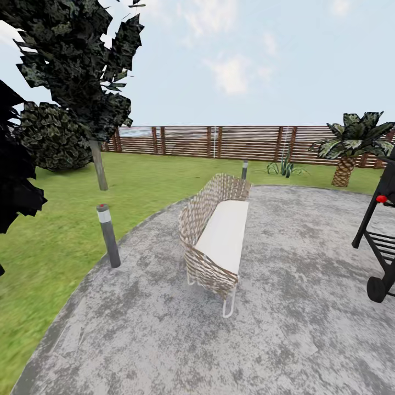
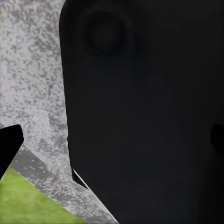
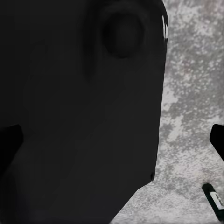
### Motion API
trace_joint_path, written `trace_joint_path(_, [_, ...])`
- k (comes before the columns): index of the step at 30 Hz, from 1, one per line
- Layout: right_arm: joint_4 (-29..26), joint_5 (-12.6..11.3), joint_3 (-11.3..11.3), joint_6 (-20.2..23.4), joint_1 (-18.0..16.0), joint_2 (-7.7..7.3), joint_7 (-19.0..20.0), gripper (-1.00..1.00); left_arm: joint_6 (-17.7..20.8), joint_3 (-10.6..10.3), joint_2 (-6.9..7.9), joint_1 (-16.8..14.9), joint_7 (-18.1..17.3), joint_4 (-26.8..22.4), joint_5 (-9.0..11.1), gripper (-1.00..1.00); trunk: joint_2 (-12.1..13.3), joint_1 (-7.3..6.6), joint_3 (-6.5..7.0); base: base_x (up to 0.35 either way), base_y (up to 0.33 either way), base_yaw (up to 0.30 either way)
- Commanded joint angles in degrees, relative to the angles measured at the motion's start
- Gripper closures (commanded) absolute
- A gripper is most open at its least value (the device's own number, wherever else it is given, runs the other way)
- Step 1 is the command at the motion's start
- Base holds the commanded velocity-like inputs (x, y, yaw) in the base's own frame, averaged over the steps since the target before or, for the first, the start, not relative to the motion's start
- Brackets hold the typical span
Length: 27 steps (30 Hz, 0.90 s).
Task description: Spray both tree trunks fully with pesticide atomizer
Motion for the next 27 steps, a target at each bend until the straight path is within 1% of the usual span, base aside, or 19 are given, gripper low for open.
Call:
trace_joint_path(1, [0.0,0.0,0.0,0.0,0.0,0.00,0.0,-1.00,0.0,0.0,0.00,0.0,0.0,0.0,0.0,-1.00,0.0,0.01,0.01,0.000,0.000,0.000])
trace_joint_path(2, [-0.3,0.0,0.0,-0.1,-0.3,-0.34,-0.2,-1.00,-0.1,-0.1,-0.34,-0.3,-0.2,0.2,0.1,-1.00,0.0,0.01,0.01,0.000,0.000,0.000])
trace_joint_path(3, [-0.5,0.0,0.0,-0.1,-0.4,-0.35,-0.2,-1.00,-0.1,-0.1,-0.44,-0.4,-0.2,0.2,0.1,-1.00,0.0,0.01,0.01,0.000,0.000,0.000])
trace_joint_path(6, [-0.5,-0.1,0.0,-0.1,-0.4,-0.35,-0.2,-1.00,-0.1,-0.1,-0.44,-0.4,-0.2,0.2,0.1,-1.00,0.0,0.01,0.01,0.000,0.000,0.000])
trace_joint_path(12, [-2.3,-0.1,-0.1,-0.5,-1.2,1.43,-0.2,-1.00,-1.2,-0.1,-0.60,-0.6,-0.2,-1.6,0.1,-1.00,0.0,0.01,0.01,0.000,0.000,0.000])
trace_joint_path(16, [-3.6,-0.2,-0.2,-1.2,-1.4,2.53,-0.2,-1.00,-1.9,-0.1,-0.41,-0.9,-0.3,-2.9,0.1,-1.00,0.0,0.01,0.01,0.000,0.000,0.000])
trace_joint_path(21, [-5.2,-0.2,-0.2,-2.8,-1.5,2.55,0.2,-1.00,-3.5,-0.3,-0.19,-0.8,-0.3,-4.5,-0.4,-1.00,0.0,0.01,0.01,0.000,0.000,-0.014])
trace_joint_path(27, [-7.1,-0.2,-0.2,-2.9,-1.5,2.55,0.2,-1.00,-5.4,-0.3,-0.23,-0.7,-0.3,-5.9,-0.5,-1.00,0.0,0.01,0.01,0.000,0.000,-0.088])
